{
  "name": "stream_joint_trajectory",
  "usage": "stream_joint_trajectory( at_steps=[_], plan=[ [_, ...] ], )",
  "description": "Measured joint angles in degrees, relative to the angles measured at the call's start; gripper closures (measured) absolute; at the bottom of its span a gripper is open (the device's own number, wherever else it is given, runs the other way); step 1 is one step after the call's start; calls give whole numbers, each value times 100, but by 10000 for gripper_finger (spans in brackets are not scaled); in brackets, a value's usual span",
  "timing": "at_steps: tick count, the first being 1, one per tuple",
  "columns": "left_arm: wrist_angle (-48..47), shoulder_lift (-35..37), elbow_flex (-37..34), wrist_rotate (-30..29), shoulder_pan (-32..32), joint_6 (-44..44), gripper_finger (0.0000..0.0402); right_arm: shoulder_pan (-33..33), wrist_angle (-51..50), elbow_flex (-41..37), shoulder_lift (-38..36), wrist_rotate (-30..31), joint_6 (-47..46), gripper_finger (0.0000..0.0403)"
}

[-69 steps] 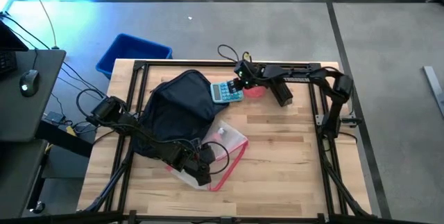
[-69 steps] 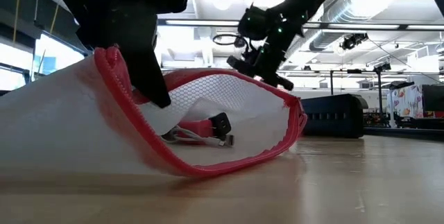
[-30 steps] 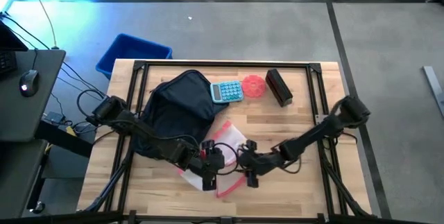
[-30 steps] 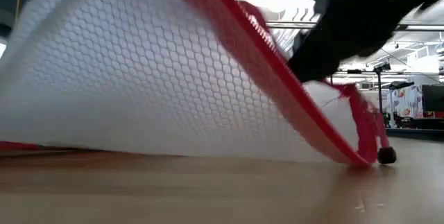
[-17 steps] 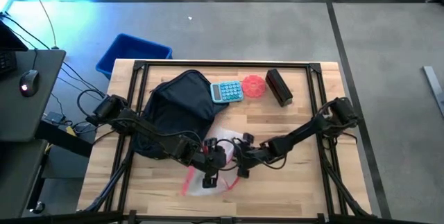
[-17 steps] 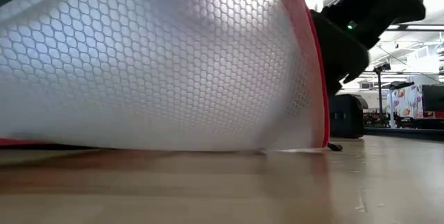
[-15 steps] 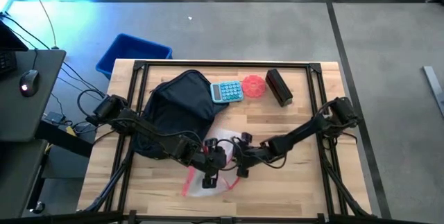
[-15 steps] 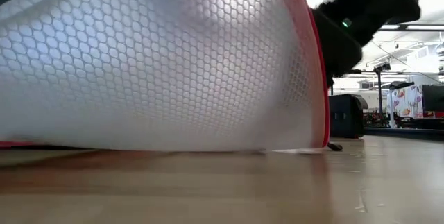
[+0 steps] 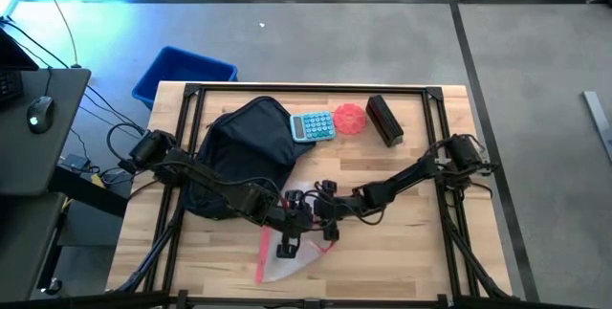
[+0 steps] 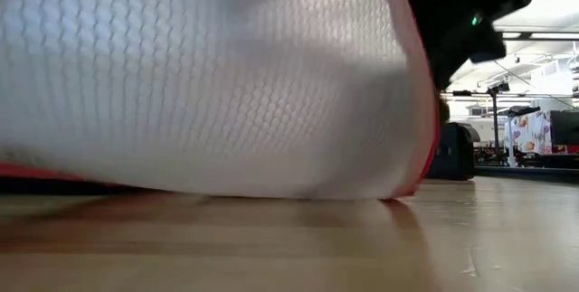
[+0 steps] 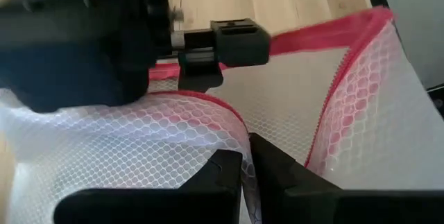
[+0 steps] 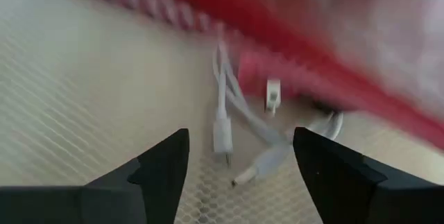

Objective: Unpack backpack
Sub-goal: Remove the white charger cable from the transparent pink zip bag

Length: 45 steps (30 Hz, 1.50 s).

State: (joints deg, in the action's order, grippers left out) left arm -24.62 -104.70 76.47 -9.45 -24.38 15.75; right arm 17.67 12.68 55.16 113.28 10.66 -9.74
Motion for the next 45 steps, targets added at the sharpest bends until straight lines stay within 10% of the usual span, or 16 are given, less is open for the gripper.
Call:
stream_joint_trajectory(
  at_steps=[6,16,45],
  plan=[
    [-216,0,0,12,-2,0,402,28,261,30,320,-118,618,189],
    [-879,2,0,-308,-4,166,402,165,71,20,285,-21,-367,391],
    [-1098,0,0,-918,-39,219,402,1392,-3564,-15,-2137,1574,-2991,403]
  ],
)
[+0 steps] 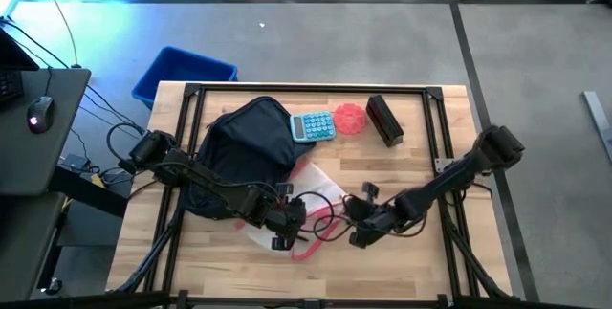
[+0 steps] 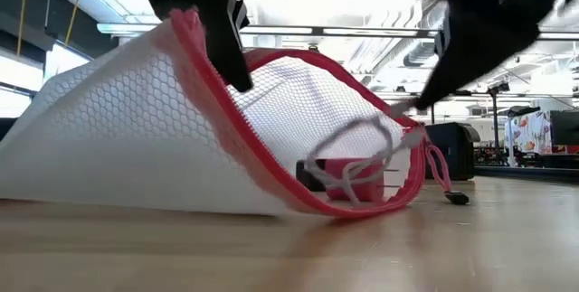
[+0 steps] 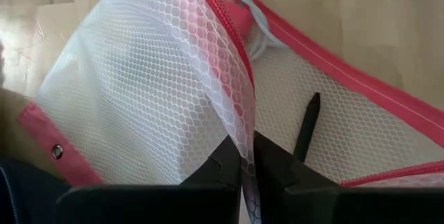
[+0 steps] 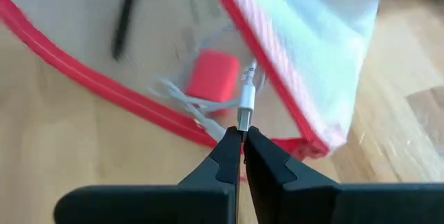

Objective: Unpack backpack
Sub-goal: Remove the white charger cable from the transparent pink zip bag

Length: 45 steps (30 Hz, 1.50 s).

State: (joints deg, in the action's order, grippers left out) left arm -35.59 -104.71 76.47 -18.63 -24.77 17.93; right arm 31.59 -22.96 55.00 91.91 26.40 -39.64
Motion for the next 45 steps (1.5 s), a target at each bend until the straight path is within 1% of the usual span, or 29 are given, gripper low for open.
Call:
stream_joint_trajectory(
  at_steps=[5,10,13,16,20,23,26,28,30,33,36,37,41,43,44,45],
  plan=[
    [2,2,0,-47,0,120,402,13,59,7,-387,-414,102,403],
    [-82,1,0,-281,-4,418,402,193,2,9,-911,-537,-64,403],
    [-157,2,0,-357,-18,649,402,256,-148,9,-1381,-540,-269,403],
    [-274,0,0,-551,-48,825,402,245,-225,9,-1900,-542,-280,403],
    [-579,1,0,-643,-60,1138,402,-11,-607,11,-2628,-623,-100,403],
    [-722,0,0,-695,-97,1302,402,-541,-1265,13,-3000,-173,-370,403],
    [-725,1,0,-791,-136,1305,402,-1403,-1823,-93,-3085,193,-810,403],
    [-719,2,0,-802,-151,1305,402,-2088,-1750,-336,-3064,220,-1054,403],
    [-710,0,0,-802,-155,1303,402,-2765,-1372,-639,-2971,215,-1270,403],
    [-707,2,0,-806,-153,1313,402,-3688,-538,-1079,-2748,9,-1262,403],
    [-706,0,0,-806,-155,1333,402,-4470,738,-1368,-2427,-544,-1038,403],
    [-706,0,0,-804,-155,1333,402,-4670,995,-1400,-2279,-689,-1012,403],
    [-699,0,0,-806,-157,1335,402,-5217,1368,-1408,-1696,-859,-1110,403],
    [-699,2,0,-807,-157,1335,402,-5424,1457,-1408,-1407,-1130,-1132,403],
    [-702,0,0,-807,-157,1335,402,-5504,1449,-1409,-1270,-1261,-1071,403],
    [-701,2,0,-806,-157,1335,402,-5555,1446,-1392,-1168,-1262,-925,403]
  ],
)
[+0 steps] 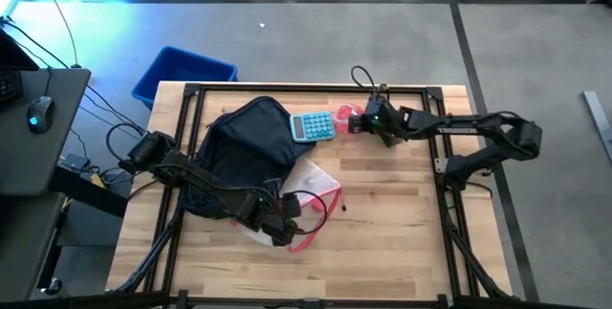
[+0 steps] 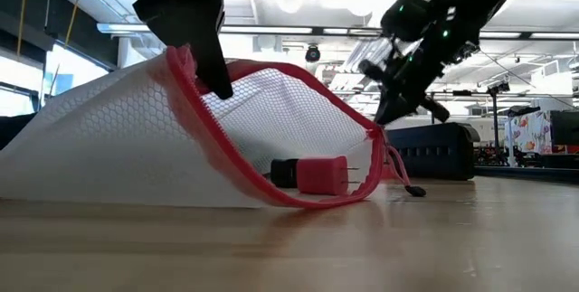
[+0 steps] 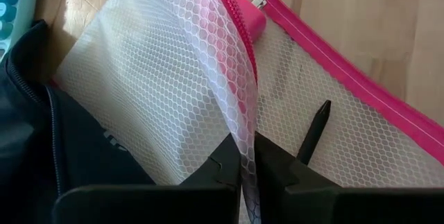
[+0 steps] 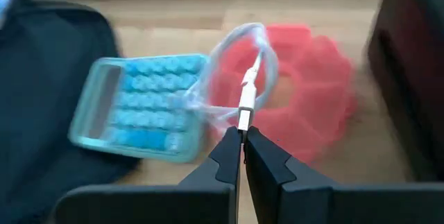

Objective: Unpack backpack
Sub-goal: Remove the white charger cable from the transparent pink zip bag, then remove the pink charger adapter from the transparent pink zip bag

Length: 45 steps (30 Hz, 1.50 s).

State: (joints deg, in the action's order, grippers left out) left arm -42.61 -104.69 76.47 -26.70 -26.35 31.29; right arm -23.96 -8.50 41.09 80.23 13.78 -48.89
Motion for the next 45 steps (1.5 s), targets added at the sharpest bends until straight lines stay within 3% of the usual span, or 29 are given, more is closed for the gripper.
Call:
stream_joint_trajectory(
  at_steps=[6,13,17,21,25,29,35,39,45],
  plan=[
    [5,-1,0,1,0,2,402,-51,-633,222,180,-11,604,387],
    [30,-2,0,4,0,2,402,-150,-2352,1184,92,798,1487,302],
    [33,-2,0,2,0,2,402,-18,-2842,1870,-12,674,2272,260],
    [47,-2,-1,-31,0,11,402,682,-2947,2295,-220,187,2823,246],
    [67,-1,-2,-42,0,107,402,1949,-2915,2165,-523,-118,2935,249],
    [298,0,-2,-100,-7,212,402,3525,-2133,1524,-568,-197,2542,253],
    [995,-2,-2,-187,-7,213,402,5062,1009,414,-77,-255,2030,253],
    [1139,0,-2,-99,2,163,402,5344,1458,308,495,261,2045,241],
    [1141,0,-2,77,9,162,402,5154,1494,303,1272,480,1914,173]
  ],
)
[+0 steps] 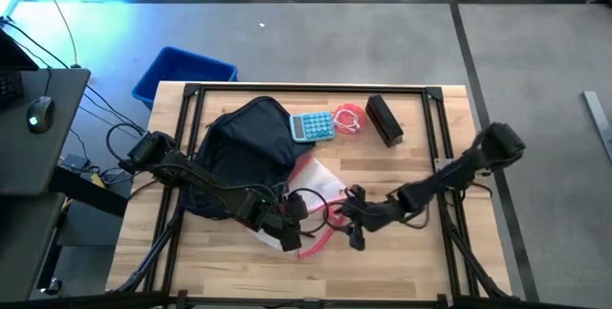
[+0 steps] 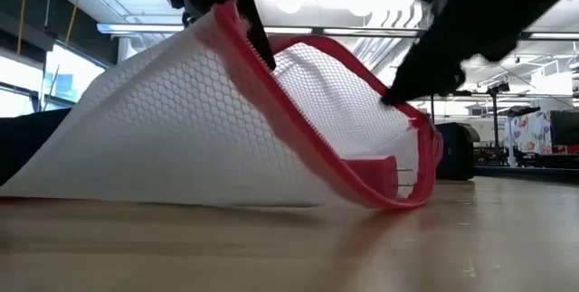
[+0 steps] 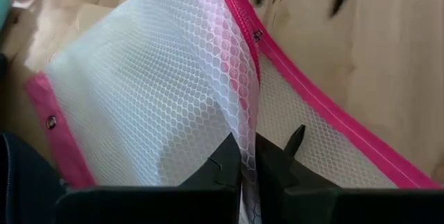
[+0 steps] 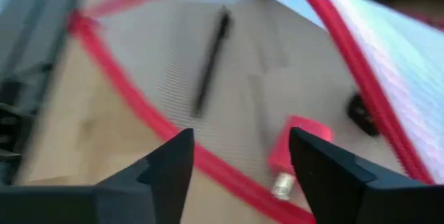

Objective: Unpack backpack
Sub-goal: Remove the pink charger adapter from the transparent pink zip bag

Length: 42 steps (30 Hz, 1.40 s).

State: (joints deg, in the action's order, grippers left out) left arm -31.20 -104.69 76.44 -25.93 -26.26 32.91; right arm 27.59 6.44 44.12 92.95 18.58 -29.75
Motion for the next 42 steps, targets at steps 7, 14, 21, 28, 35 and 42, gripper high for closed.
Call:
stream_joint_trajectory(
  at_steps=[7,14,21,28,35,42],
  plan=[
    [-23,0,0,17,0,4,402,-187,63,6,522,489,-128,128],
    [-27,-1,0,15,0,1,402,-248,875,7,1172,508,65,136],
    [-37,0,0,10,0,-4,402,-263,1009,9,1570,990,-987,180],
    [-63,-1,0,-14,7,-9,402,-286,1020,4,1404,906,-1673,283],
    [-273,-2,0,-16,7,76,402,-93,-203,2,-110,329,-1243,283],
    [-293,-2,0,-106,9,94,402,-291,-2442,7,-2263,1155,-1453,283]
  ],
)
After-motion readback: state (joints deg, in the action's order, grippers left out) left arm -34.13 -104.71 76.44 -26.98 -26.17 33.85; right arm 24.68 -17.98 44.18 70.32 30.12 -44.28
